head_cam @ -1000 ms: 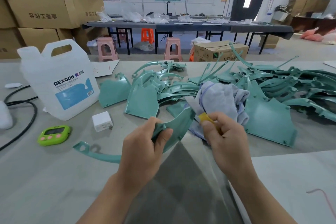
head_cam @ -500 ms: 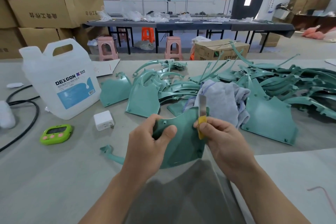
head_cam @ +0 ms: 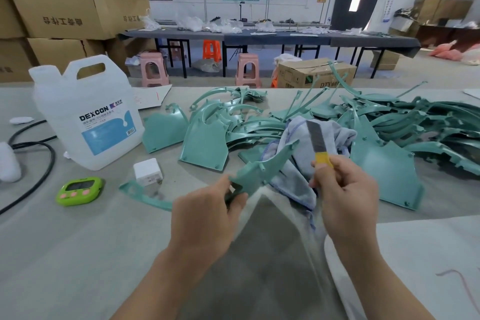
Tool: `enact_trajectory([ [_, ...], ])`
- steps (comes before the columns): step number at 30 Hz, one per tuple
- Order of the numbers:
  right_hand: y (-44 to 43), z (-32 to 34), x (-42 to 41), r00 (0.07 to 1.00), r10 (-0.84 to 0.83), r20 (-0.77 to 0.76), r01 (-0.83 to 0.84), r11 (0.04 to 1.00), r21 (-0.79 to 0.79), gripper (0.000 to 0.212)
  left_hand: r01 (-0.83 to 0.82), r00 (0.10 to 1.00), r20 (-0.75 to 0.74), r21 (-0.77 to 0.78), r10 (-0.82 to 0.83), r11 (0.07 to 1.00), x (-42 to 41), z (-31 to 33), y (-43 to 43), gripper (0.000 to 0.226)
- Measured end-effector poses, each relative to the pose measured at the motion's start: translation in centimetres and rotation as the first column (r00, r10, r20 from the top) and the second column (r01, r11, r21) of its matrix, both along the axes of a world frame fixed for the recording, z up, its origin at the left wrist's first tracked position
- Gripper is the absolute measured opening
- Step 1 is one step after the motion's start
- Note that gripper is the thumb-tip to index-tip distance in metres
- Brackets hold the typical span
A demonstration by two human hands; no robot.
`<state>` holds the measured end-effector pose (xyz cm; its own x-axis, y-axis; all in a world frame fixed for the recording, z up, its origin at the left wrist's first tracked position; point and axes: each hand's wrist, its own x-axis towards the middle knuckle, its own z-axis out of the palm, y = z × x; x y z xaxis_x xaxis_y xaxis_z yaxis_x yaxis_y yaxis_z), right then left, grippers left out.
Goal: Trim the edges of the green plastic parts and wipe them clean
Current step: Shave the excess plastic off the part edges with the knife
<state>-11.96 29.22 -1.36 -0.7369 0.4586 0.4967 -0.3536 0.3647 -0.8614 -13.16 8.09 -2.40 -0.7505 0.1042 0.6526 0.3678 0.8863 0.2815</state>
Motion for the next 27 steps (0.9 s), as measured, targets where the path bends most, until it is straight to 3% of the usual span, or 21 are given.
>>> enact_trajectory([
  [4,-1.7,-0.2,0.5,0.995,-0.093,-0.02,0.094,0.928,0.36,0.026,-0.022,0.996,-0.089,-0.087,0.014,0.996,0.1,0.2,0.0,0.027],
  [10,-2.4,-0.8,1.0,0.995,-0.097,-0.018,0.094,0.885,0.456,0.009,-0.05,0.998,-0.037,-0.116,0.046,0.992,0.0,0.3,-0.1,0.024],
  [13,-3.2,-0.8,1.2,0.997,-0.038,-0.073,0.066,0.893,0.445,0.025,-0.079,0.996,-0.036,-0.108,0.076,0.991,-0.1,0.2,-0.1,0.025],
  [20,-2.9,-0.1,1.7,0.984,0.163,-0.078,-0.111,0.888,0.445,0.033,-0.095,0.995,-0.024,-0.124,0.093,0.988,-0.4,0.3,-0.7,0.023],
  [27,-2.0,-0.1,1.3,0.984,0.177,-0.017,-0.166,0.948,0.271,0.013,-0.098,0.995,-0.017,-0.161,0.096,0.982,-0.6,0.1,-0.4,0.028],
])
